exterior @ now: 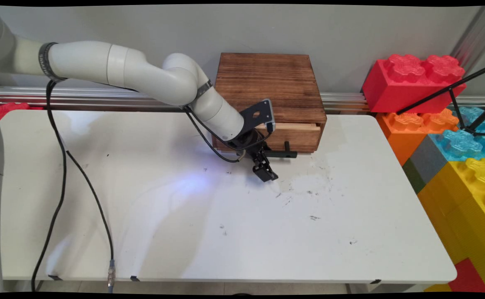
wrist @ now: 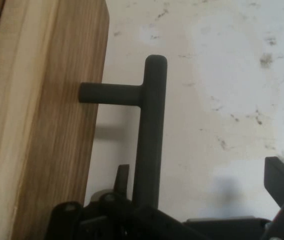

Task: Open the drawer

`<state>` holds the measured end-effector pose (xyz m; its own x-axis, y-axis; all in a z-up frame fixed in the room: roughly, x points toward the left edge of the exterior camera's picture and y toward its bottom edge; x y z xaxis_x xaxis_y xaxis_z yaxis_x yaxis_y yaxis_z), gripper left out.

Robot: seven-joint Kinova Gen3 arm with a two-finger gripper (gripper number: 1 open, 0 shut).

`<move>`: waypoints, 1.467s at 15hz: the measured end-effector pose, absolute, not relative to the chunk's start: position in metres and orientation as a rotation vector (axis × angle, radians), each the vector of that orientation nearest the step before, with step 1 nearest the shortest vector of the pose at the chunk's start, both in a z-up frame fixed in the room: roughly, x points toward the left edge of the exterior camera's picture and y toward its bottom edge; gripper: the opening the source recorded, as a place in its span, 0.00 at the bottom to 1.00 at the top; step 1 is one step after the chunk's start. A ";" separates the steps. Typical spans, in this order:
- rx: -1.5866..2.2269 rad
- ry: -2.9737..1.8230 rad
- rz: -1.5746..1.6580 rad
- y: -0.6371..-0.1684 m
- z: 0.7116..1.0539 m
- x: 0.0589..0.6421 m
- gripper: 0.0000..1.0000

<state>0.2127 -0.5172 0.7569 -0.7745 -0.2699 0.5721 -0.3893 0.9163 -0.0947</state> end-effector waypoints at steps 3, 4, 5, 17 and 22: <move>0.466 -2.501 0.260 -0.510 0.756 0.212 1.00; 0.464 -2.500 0.255 -0.507 0.756 0.211 1.00; 0.463 -2.499 0.251 -0.506 0.756 0.211 1.00; 0.452 -2.482 0.197 -0.468 0.761 0.205 1.00; 0.453 -2.473 0.174 -0.446 0.764 0.199 1.00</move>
<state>0.1995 -0.4456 0.7636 -0.7547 -0.2797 0.5934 -0.3602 0.9327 -0.0185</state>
